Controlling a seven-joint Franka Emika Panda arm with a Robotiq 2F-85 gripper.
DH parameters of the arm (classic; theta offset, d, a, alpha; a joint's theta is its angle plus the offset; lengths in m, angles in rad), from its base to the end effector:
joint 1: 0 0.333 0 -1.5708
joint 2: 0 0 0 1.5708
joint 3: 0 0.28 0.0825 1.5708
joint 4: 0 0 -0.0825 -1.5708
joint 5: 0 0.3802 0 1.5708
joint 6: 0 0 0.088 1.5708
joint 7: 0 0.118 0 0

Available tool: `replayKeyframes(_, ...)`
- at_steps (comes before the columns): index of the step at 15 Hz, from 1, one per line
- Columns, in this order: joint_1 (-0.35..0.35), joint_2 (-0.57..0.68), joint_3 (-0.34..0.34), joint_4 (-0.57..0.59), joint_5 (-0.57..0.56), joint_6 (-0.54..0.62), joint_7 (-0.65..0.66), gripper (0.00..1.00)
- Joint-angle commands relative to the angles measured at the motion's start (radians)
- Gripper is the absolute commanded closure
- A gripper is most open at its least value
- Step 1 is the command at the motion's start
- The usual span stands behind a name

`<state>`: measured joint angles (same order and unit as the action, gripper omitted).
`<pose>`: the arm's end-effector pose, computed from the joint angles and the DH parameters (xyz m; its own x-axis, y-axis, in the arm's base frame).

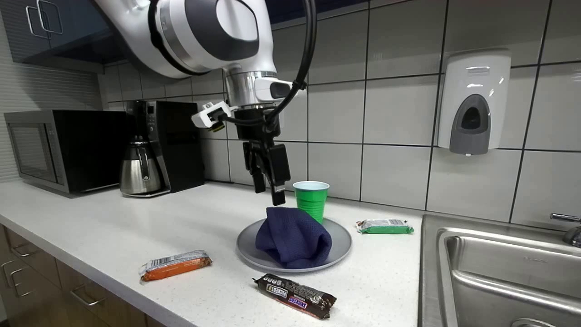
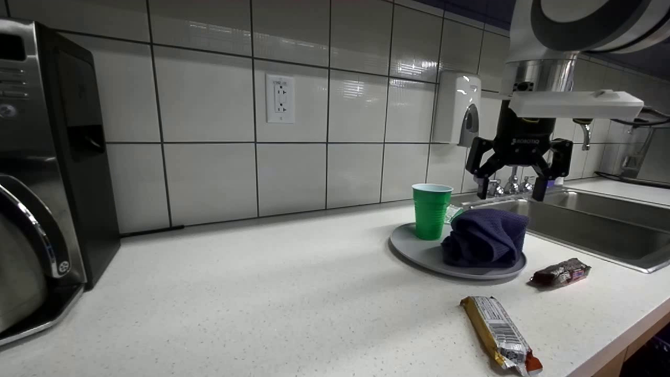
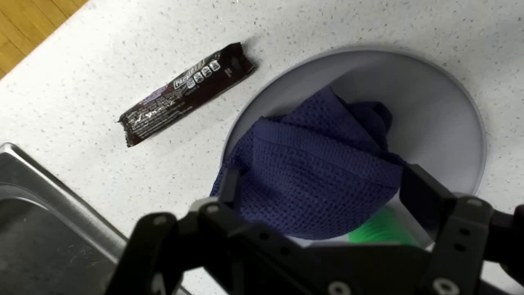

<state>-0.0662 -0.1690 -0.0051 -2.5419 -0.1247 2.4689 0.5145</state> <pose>0.4556 -0.0331 0.2979 0.8757 -0.4672 0.1220 -0.4737 -0.8802 0.0294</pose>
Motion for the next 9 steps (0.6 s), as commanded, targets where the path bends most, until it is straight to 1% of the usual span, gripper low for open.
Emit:
replayKeyframes(1,-0.021,0.048,0.021,0.033,-0.037,0.032,0.079,0.0)
replayKeyframes(9,-0.005,0.166,-0.002,0.064,-0.071,0.13,0.115,0.0)
